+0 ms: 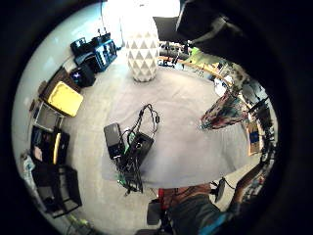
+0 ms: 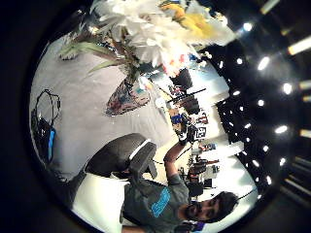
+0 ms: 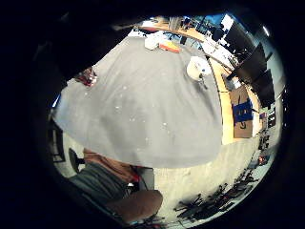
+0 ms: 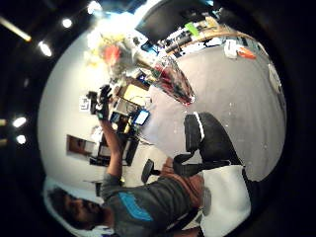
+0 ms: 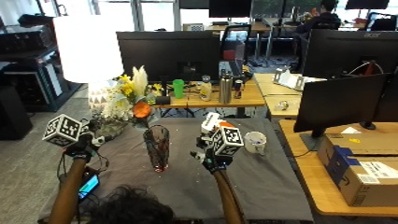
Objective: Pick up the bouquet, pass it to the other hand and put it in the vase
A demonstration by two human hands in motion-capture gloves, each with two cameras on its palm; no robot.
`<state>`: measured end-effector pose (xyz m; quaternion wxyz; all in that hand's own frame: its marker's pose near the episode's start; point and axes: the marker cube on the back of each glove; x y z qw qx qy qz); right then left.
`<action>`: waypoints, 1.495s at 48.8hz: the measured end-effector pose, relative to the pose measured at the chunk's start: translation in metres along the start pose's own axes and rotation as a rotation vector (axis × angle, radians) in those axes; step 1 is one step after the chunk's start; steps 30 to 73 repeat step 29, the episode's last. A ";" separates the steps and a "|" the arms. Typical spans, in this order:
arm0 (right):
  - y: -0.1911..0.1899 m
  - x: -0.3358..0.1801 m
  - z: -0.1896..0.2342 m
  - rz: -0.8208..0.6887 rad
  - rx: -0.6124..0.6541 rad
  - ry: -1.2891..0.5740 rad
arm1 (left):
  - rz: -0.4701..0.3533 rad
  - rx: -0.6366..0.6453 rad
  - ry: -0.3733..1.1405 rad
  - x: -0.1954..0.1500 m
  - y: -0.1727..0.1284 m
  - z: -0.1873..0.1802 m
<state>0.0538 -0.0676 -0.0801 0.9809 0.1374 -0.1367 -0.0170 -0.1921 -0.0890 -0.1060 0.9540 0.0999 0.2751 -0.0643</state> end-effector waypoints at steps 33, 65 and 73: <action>0.002 -0.002 -0.002 0.004 0.011 -0.004 | 0.178 0.255 0.205 0.024 0.042 -0.037; 0.002 -0.002 -0.002 0.004 0.011 -0.004 | 0.178 0.255 0.205 0.024 0.042 -0.037; 0.002 -0.002 -0.002 0.004 0.011 -0.004 | 0.178 0.255 0.205 0.024 0.042 -0.037</action>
